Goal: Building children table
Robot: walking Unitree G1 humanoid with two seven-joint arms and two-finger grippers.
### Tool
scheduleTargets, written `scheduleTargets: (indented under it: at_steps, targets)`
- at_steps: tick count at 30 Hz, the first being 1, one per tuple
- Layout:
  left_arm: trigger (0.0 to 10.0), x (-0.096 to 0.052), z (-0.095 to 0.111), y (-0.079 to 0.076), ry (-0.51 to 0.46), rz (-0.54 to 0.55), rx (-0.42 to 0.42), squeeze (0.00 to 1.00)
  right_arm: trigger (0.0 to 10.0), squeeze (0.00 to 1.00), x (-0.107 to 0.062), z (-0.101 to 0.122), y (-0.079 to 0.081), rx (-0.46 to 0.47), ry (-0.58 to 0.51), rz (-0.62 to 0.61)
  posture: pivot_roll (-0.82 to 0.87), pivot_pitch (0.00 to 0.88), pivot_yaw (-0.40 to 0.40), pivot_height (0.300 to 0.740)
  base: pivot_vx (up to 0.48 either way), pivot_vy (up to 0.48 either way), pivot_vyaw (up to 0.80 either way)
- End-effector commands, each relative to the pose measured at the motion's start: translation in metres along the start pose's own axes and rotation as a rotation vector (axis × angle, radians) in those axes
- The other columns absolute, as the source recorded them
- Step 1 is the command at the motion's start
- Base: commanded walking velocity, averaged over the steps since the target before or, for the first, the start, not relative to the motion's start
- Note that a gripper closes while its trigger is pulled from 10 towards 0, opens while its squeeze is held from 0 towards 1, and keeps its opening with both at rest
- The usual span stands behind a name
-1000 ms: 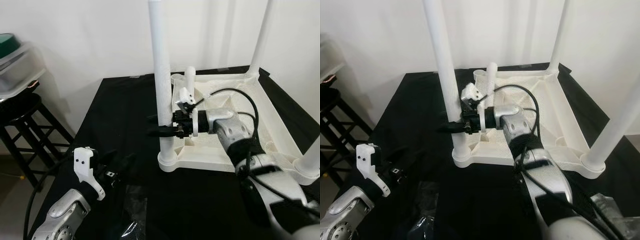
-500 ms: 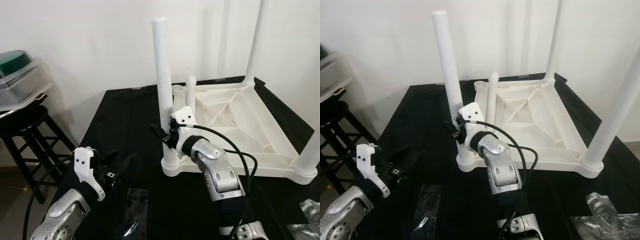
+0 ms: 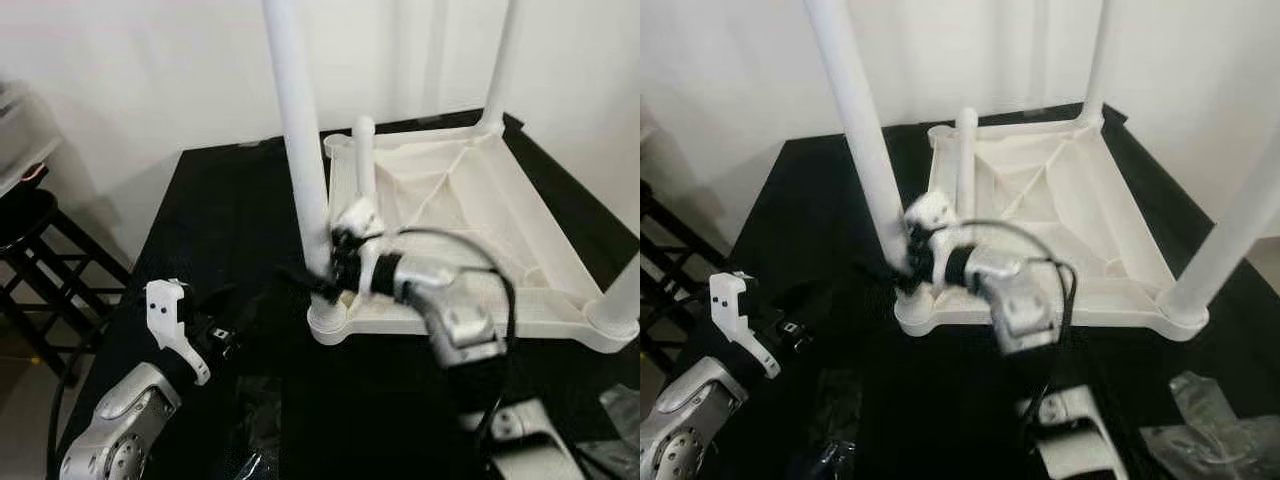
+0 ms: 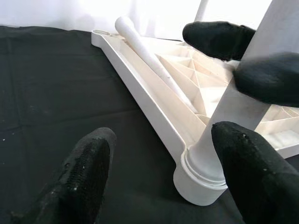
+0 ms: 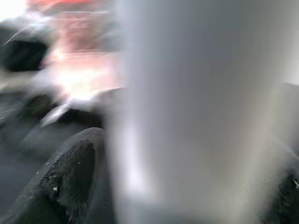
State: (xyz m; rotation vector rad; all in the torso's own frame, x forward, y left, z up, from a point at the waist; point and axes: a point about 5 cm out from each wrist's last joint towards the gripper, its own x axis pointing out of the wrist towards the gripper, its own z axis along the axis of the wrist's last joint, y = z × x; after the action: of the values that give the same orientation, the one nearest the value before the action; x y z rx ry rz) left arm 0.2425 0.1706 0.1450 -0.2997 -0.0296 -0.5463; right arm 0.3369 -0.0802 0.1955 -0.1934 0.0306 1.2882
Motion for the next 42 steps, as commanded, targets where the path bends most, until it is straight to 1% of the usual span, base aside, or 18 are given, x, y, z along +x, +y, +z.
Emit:
scheduleTargets:
  at_steps: [1, 4, 7, 8, 9, 10, 16, 25, 27, 28, 29, 30, 31, 32, 34, 36, 37, 42]
  targets:
    - [10.0, -0.003, -0.003, 0.004, 0.024, 0.020, 0.005, 0.00, 10.0, 0.00, 0.003, -0.007, 0.004, 0.001, 0.015, 0.111, 0.00, 0.021, 0.091, 0.740, 0.000, 0.000, 0.00]
    - [10.0, -0.003, -0.003, 0.003, 0.020, 0.022, 0.007, 0.00, 10.0, 0.00, 0.004, -0.008, -0.003, -0.001, 0.046, 0.176, 0.01, 0.020, 0.082, 0.740, 0.000, 0.000, 0.00]
    - [10.0, -0.003, -0.003, 0.002, 0.020, 0.023, 0.007, 0.00, 10.0, 0.00, 0.005, -0.007, -0.005, 0.004, 0.051, 0.180, 0.01, 0.020, 0.080, 0.740, 0.000, 0.000, 0.00]
    - [10.0, -0.003, -0.003, 0.002, 0.019, 0.023, 0.008, 0.00, 8.9, 0.00, 0.006, -0.007, -0.008, 0.019, 0.055, 0.179, 0.01, 0.020, 0.080, 0.740, 0.000, 0.000, 0.00]
    - [10.0, -0.003, -0.003, 0.002, 0.019, 0.023, 0.008, 0.00, 8.9, 0.00, 0.006, -0.007, -0.008, 0.019, 0.055, 0.179, 0.01, 0.020, 0.080, 0.740, 0.000, 0.000, 0.00]
    - [10.0, -0.004, -0.004, 0.002, 0.019, 0.024, 0.010, 0.00, 0.0, 0.00, 0.007, -0.007, -0.012, 0.032, 0.054, 0.172, 0.02, 0.022, 0.074, 0.740, 0.000, 0.000, 0.00]
    - [10.0, -0.005, -0.003, 0.002, 0.017, 0.026, 0.011, 0.00, 0.0, 0.00, 0.008, -0.005, -0.018, 0.042, 0.042, 0.168, 0.02, 0.028, 0.070, 0.740, 0.000, 0.000, 0.00]
    - [10.0, -0.004, -0.002, 0.001, 0.012, 0.025, 0.010, 0.00, 0.0, 0.00, -0.005, -0.010, -0.031, 0.080, -0.026, -0.026, 0.00, 0.040, 0.071, 0.740, 0.000, 0.000, 0.00]
    - [10.0, -0.004, -0.002, 0.001, 0.012, 0.025, 0.010, 0.00, 0.0, 0.00, -0.005, -0.010, -0.031, 0.080, -0.026, -0.026, 0.00, 0.040, 0.071, 0.740, 0.000, 0.000, 0.00]
    - [10.0, -0.005, -0.002, 0.001, 0.012, 0.025, 0.010, 0.00, 0.0, 0.00, -0.001, -0.019, -0.027, 0.118, -0.025, -0.116, -0.01, 0.047, 0.060, 0.740, 0.000, 0.000, 0.00]
    - [10.0, -0.005, -0.001, 0.002, 0.012, 0.026, 0.012, 0.00, 0.0, 0.00, 0.015, -0.038, -0.012, 0.322, -0.068, -0.483, 0.00, 0.050, 0.055, 0.740, 0.000, 0.000, 0.00]
    - [10.0, -0.005, -0.001, 0.002, 0.012, 0.026, 0.012, 0.00, 0.0, 0.00, 0.015, -0.038, -0.012, 0.322, -0.068, -0.483, 0.00, 0.050, 0.055, 0.740, 0.000, 0.000, 0.00]
    - [10.0, -0.004, 0.000, 0.003, 0.012, 0.027, 0.014, 0.00, 0.0, 0.00, 0.015, -0.055, 0.000, 0.495, -0.049, -0.768, 0.00, 0.050, 0.055, 0.740, 0.000, 0.000, 0.00]
    - [10.0, -0.005, -0.001, 0.005, 0.019, 0.028, 0.019, 0.00, 0.0, 0.00, 0.021, -0.047, 0.010, 0.435, -0.071, -0.774, -0.04, 0.060, 0.097, 0.740, 0.000, 0.000, 0.00]
    - [10.0, -0.004, -0.002, 0.005, 0.023, 0.028, 0.022, 0.00, 0.0, 0.00, 0.026, -0.043, 0.012, 0.415, -0.081, -0.734, -0.04, 0.026, 0.080, 0.740, 0.000, 0.000, 0.00]
    - [10.0, -0.003, -0.003, 0.005, 0.029, 0.022, 0.027, 0.00, 0.0, 0.00, 0.038, -0.039, 0.015, 0.307, -0.062, -0.574, -0.02, 0.044, 0.073, 0.740, 0.000, 0.000, 0.00]
    - [10.0, -0.002, -0.003, 0.005, 0.031, 0.018, 0.029, 0.00, 0.0, 0.00, 0.041, -0.043, 0.018, 0.286, -0.038, -0.551, -0.03, 0.042, 0.075, 0.740, 0.000, 0.000, 0.00]
    - [10.0, -0.003, -0.002, 0.006, 0.009, 0.036, 0.018, 0.00, 0.0, 0.00, 0.042, -0.048, 0.022, 0.281, -0.005, -0.542, -0.03, 0.039, 0.069, 0.740, 0.000, 0.000, 0.00]
